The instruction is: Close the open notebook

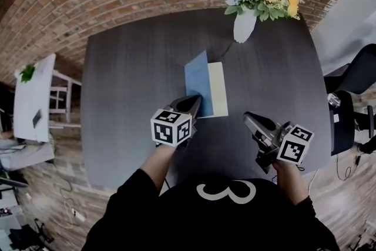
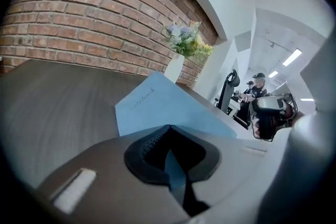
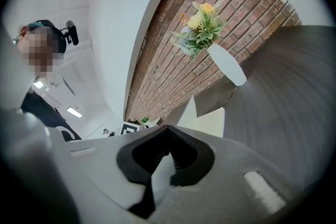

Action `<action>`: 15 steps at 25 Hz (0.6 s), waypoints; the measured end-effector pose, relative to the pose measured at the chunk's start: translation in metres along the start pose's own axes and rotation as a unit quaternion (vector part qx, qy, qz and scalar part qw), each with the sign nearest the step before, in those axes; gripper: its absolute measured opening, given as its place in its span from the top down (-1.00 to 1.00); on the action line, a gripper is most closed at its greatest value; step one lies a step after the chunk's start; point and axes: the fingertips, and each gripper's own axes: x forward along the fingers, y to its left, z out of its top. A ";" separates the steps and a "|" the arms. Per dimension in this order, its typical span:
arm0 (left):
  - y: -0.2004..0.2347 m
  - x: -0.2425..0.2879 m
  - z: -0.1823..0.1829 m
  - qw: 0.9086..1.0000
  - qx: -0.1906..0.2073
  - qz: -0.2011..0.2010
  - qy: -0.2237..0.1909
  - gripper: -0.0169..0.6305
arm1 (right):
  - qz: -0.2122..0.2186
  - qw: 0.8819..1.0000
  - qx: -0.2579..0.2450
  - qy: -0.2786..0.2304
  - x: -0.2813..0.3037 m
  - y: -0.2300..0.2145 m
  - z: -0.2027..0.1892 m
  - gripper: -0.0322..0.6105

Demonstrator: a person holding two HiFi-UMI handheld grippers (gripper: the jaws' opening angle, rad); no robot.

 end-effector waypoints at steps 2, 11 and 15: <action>-0.003 0.008 -0.005 1.000 0.005 -0.003 0.011 0.90 | -0.011 1.000 -0.009 0.007 -0.001 -0.004 -0.002 0.90; -0.012 0.039 -0.036 0.994 0.058 -0.001 0.089 0.90 | -0.031 0.998 -0.038 0.029 -0.004 -0.016 -0.008 0.90; -0.011 0.047 -0.044 0.990 0.082 0.016 0.117 0.90 | -0.032 0.999 -0.029 0.030 -0.005 -0.021 -0.012 0.90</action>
